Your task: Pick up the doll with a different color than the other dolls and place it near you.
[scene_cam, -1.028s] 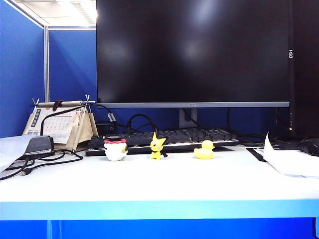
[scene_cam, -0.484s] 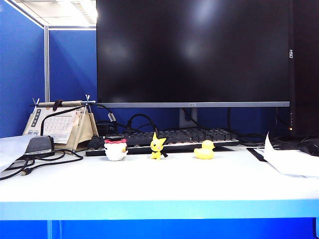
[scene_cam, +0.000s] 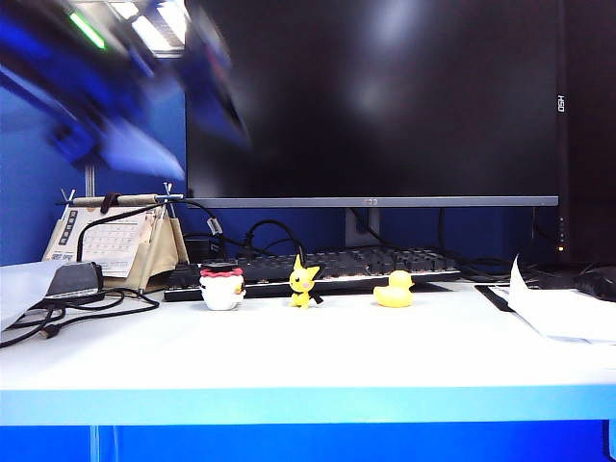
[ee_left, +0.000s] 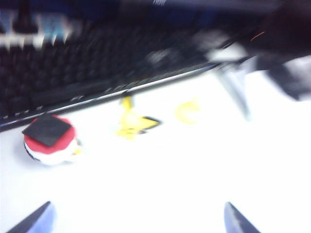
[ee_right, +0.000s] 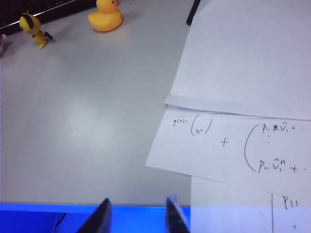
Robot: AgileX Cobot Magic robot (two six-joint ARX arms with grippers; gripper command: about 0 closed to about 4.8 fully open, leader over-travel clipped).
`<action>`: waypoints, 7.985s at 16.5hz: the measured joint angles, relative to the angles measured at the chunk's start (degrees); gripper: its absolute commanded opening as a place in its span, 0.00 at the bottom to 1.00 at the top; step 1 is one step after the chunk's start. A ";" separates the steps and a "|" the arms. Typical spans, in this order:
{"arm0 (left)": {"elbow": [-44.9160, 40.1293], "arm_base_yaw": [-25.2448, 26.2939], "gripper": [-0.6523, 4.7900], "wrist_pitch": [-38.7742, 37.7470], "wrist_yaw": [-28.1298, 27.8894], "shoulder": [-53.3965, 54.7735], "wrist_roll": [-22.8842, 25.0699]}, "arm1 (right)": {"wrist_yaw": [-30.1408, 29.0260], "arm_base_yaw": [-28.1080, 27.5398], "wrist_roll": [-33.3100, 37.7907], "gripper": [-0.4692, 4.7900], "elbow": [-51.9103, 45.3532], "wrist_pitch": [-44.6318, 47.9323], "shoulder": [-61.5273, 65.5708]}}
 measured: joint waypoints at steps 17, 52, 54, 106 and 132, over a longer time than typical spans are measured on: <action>15.87 9.92 1.00 2.69 7.65 29.07 1.90 | -0.02 0.02 0.00 0.36 0.00 0.00 -0.02; 24.44 7.41 1.00 1.88 4.00 38.21 5.62 | 0.00 0.00 0.00 0.36 0.00 0.00 -0.09; 24.48 7.39 1.00 2.25 4.13 38.82 5.53 | -0.02 0.00 0.00 0.36 0.00 0.00 -0.09; 29.86 -13.94 0.11 -28.15 2.75 23.39 2.54 | 0.00 0.00 0.00 0.36 0.00 0.00 -0.17; 3.72 -13.33 0.11 5.62 -0.74 21.70 -3.06 | 0.00 0.00 0.00 0.36 0.00 0.00 -0.17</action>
